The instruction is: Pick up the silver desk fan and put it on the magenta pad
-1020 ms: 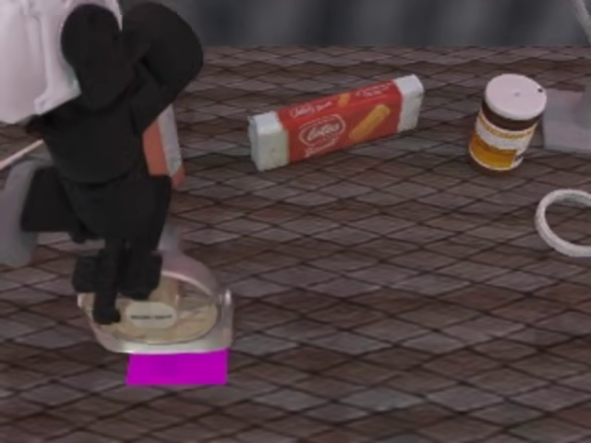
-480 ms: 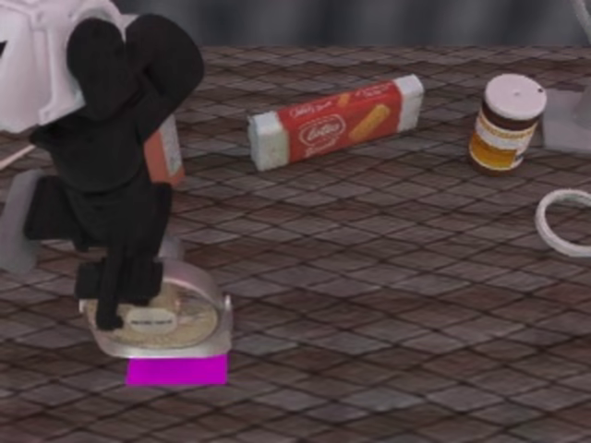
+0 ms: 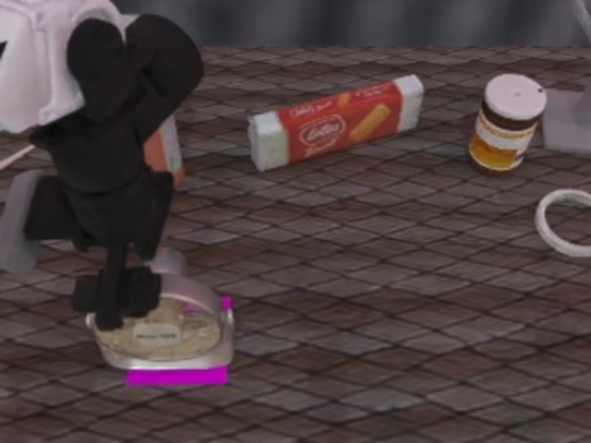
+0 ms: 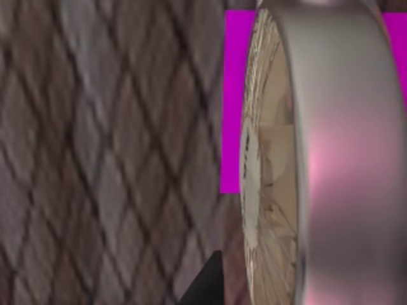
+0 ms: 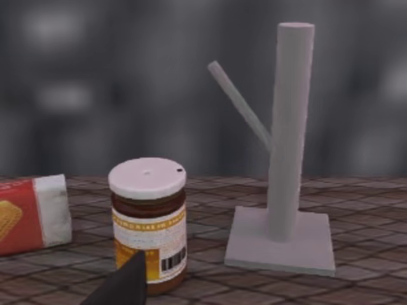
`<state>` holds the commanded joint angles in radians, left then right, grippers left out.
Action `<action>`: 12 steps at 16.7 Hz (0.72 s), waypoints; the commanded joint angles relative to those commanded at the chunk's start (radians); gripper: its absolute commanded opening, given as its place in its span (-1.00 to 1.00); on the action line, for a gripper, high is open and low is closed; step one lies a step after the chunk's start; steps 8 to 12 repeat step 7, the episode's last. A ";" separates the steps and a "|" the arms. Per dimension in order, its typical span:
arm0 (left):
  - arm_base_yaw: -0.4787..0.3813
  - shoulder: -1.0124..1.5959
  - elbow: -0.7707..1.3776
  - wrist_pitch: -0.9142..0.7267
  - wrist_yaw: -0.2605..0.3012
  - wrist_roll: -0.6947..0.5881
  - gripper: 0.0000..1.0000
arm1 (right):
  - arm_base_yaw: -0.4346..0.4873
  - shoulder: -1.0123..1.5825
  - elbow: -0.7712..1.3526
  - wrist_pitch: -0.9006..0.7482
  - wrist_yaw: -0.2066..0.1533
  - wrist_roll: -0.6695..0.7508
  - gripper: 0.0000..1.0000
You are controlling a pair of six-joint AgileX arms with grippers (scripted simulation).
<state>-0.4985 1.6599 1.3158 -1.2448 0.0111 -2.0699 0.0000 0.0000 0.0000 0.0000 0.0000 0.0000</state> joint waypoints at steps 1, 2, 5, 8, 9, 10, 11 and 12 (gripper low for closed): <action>0.000 0.000 0.000 0.000 0.000 0.000 0.96 | 0.000 0.000 0.000 0.000 0.000 0.000 1.00; 0.000 0.000 0.000 0.000 0.000 0.000 1.00 | 0.000 0.000 0.000 0.000 0.000 0.000 1.00; 0.000 0.000 0.000 0.000 0.000 0.000 1.00 | 0.000 0.000 0.000 0.000 0.000 0.000 1.00; 0.000 0.000 0.000 0.000 0.000 0.000 1.00 | 0.000 0.000 0.000 0.000 0.000 0.000 1.00; 0.000 0.000 0.000 0.000 0.000 0.000 1.00 | 0.000 0.000 0.000 0.000 0.000 0.000 1.00; 0.000 0.000 0.000 0.000 0.000 0.000 1.00 | 0.000 0.000 0.000 0.000 0.000 0.000 1.00; 0.000 0.000 0.000 0.000 0.000 0.000 1.00 | 0.000 0.000 0.000 0.000 0.000 0.000 1.00; 0.000 0.000 0.000 0.000 0.000 0.000 1.00 | 0.000 0.000 0.000 0.000 0.000 0.000 1.00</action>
